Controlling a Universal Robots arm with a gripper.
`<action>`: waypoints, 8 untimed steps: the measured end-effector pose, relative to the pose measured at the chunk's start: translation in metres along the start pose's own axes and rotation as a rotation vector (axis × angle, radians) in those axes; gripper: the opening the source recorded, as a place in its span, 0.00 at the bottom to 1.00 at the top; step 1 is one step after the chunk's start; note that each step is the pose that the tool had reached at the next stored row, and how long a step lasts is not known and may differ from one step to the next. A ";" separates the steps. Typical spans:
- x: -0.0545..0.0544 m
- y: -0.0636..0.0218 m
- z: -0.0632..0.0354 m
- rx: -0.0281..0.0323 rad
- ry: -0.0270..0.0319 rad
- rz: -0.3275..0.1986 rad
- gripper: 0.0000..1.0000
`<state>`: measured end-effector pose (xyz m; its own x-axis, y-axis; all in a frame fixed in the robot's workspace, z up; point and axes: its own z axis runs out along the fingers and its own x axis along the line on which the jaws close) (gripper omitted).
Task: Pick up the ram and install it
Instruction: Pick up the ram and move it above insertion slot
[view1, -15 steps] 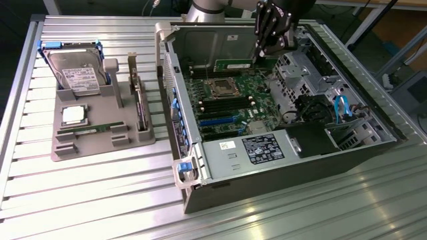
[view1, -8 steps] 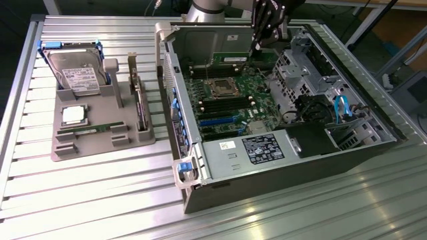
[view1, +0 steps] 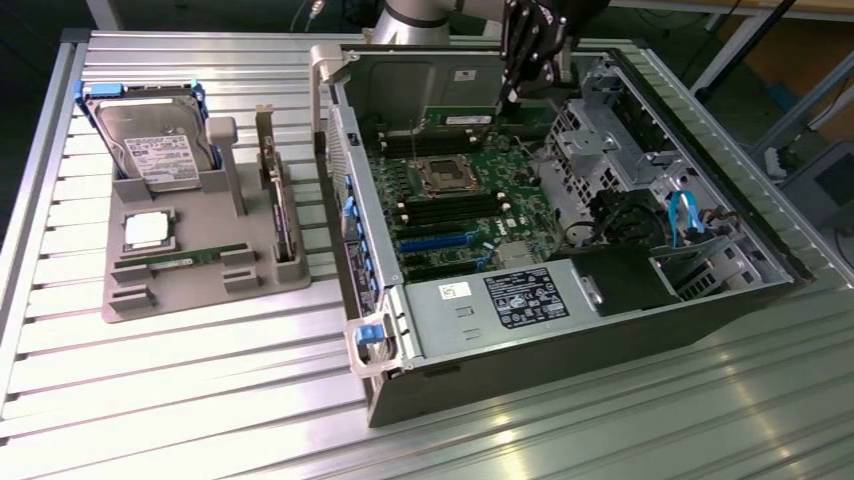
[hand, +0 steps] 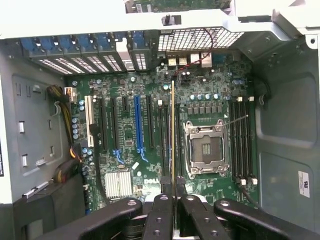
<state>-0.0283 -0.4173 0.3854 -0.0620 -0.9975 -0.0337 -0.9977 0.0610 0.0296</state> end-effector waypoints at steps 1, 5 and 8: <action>0.000 0.0000 0.0010 0.0000 -0.0013 0.000 0.12; 0.000 -0.0002 0.0046 -0.0003 -0.0030 -0.001 0.12; 0.000 -0.0002 0.0062 -0.0004 -0.0029 -0.004 0.12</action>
<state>-0.0283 -0.4173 0.3792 -0.0580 -0.9976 -0.0367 -0.9979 0.0569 0.0298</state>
